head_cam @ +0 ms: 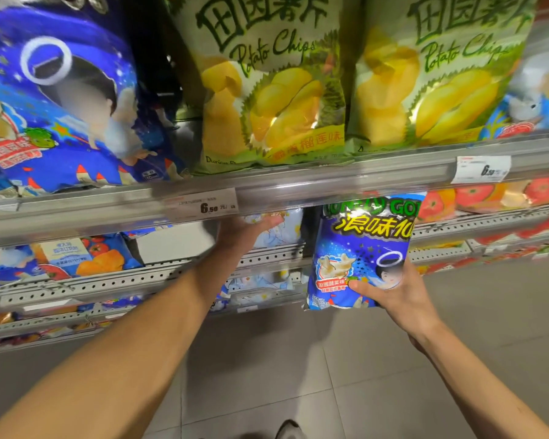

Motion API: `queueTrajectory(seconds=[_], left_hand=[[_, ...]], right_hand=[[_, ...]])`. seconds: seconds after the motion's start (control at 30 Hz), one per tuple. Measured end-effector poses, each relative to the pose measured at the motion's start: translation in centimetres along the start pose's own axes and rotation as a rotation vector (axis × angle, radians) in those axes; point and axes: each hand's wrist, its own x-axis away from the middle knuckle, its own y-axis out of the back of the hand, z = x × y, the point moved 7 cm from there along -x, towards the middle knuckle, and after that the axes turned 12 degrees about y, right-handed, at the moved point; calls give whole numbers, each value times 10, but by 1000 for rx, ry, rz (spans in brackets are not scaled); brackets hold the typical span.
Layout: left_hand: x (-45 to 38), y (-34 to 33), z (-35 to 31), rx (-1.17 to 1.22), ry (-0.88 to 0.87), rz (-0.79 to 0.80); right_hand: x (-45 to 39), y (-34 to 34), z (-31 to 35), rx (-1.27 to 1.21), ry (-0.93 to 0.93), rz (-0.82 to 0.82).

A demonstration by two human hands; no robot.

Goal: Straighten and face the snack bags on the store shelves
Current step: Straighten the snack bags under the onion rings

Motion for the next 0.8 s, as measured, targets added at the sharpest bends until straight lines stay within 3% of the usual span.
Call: queueTrajectory(seconds=[0.33,0.43,0.57,0.8], left_hand=[[0,3,10,-32,-99,121],[23,34,25,-75,-234,2],[62,91,66,-325,-458,-133],[83,201,149,-733,-465,-428]], right_hand=[[20,-36,4,-16,-38,71],[27,-68,11,-25,-39,108],[36,-134,29,-5,-16,149],[19,-238,69,27,76,161]])
